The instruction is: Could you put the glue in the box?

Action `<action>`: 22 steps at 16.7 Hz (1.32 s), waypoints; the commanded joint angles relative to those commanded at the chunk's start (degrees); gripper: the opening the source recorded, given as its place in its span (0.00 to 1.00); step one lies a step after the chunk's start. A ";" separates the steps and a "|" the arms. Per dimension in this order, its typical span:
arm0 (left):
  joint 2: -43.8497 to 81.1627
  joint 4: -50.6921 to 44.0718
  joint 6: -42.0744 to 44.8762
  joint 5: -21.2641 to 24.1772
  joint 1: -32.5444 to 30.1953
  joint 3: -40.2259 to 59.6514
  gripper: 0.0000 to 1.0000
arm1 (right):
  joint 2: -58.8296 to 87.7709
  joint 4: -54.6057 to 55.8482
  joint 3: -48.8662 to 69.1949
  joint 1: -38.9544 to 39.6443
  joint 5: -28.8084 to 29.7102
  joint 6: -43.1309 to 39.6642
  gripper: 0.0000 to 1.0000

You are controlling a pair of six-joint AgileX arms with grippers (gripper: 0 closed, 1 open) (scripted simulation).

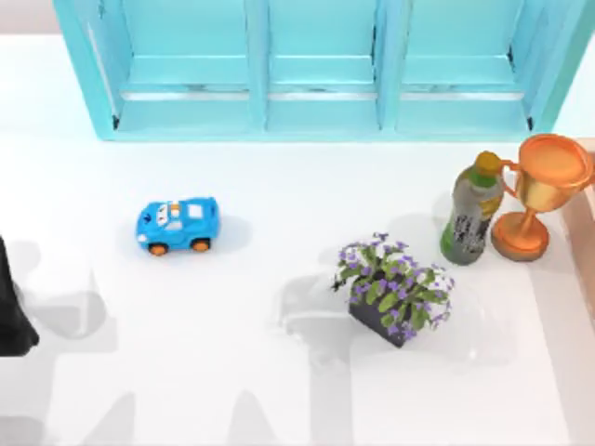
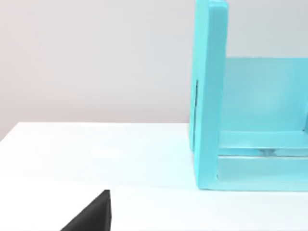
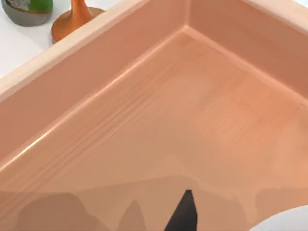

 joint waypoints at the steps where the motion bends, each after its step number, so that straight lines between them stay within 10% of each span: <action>1: 0.00 0.00 0.00 0.00 0.00 0.00 1.00 | -0.64 -1.12 -1.36 -0.38 -1.70 -2.41 0.00; 10: 0.00 0.00 0.00 0.00 0.00 0.00 1.00 | -1.37 -1.55 -3.67 -0.19 -4.23 -5.14 0.00; 22: 0.00 0.00 0.00 0.00 0.00 0.00 1.00 | -0.94 26.57 -13.84 8.64 -4.24 14.34 0.00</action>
